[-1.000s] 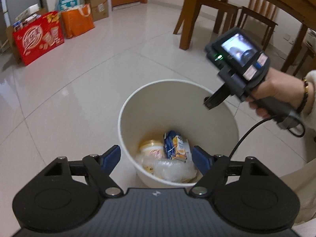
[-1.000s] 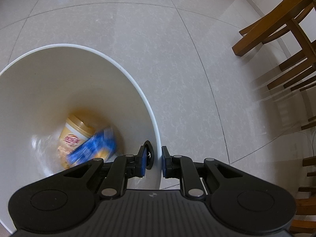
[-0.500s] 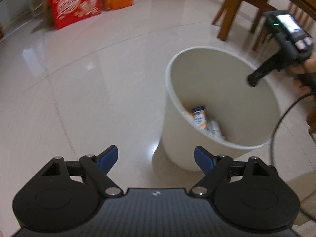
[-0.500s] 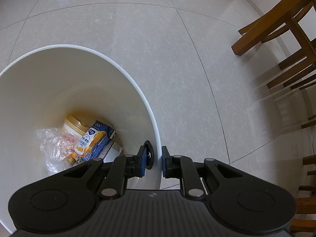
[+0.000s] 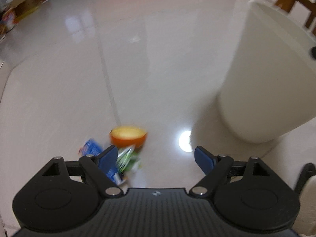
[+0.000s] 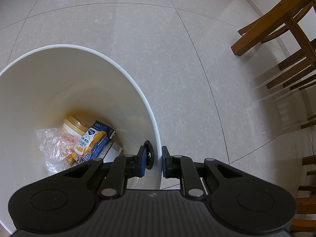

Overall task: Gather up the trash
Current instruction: 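Move the left gripper down toward the blue juice box and white cup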

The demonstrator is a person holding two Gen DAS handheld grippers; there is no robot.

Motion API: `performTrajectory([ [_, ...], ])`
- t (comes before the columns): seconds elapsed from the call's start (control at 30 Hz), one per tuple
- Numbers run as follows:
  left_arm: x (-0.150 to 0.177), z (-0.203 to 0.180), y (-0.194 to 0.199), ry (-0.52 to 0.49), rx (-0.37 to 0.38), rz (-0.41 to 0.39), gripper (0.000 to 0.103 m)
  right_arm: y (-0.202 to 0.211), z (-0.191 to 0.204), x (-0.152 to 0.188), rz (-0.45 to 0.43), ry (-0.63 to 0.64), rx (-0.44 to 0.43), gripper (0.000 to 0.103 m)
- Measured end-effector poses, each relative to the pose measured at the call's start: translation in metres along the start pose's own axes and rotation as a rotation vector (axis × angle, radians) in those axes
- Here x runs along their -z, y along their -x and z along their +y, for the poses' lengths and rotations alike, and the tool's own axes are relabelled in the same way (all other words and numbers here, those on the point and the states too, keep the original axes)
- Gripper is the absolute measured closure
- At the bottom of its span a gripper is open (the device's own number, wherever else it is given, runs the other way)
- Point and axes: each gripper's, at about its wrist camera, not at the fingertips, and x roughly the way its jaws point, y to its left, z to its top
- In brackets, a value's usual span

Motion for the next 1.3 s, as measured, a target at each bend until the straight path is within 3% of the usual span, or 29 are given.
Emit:
performTrajectory([
  [0.13,0.023,0.022,-0.026,0.141,-0.011,0.062,0.019,0.000,0.001,0.000,0.000,0.000,0.001,0.084],
  [0.37,0.046,0.038,-0.055,0.229,-0.064,0.067,0.019,0.000,0.002,-0.001,0.001,0.000,0.006,0.083],
  [0.5,0.063,0.040,-0.060,0.325,-0.044,0.077,0.029,0.000,0.002,-0.001,-0.001,0.002,0.008,0.083],
  [0.67,0.074,0.027,-0.070,0.307,-0.031,0.078,0.038,0.000,0.003,-0.002,-0.001,0.002,0.012,0.083],
  [1.03,0.064,0.020,-0.091,0.303,-0.044,0.010,0.043,0.000,0.002,-0.001,-0.005,0.005,0.012,0.083],
  [1.3,0.063,0.029,-0.099,0.359,-0.089,0.005,0.059,-0.001,0.003,-0.001,-0.006,0.006,0.013,0.083],
])
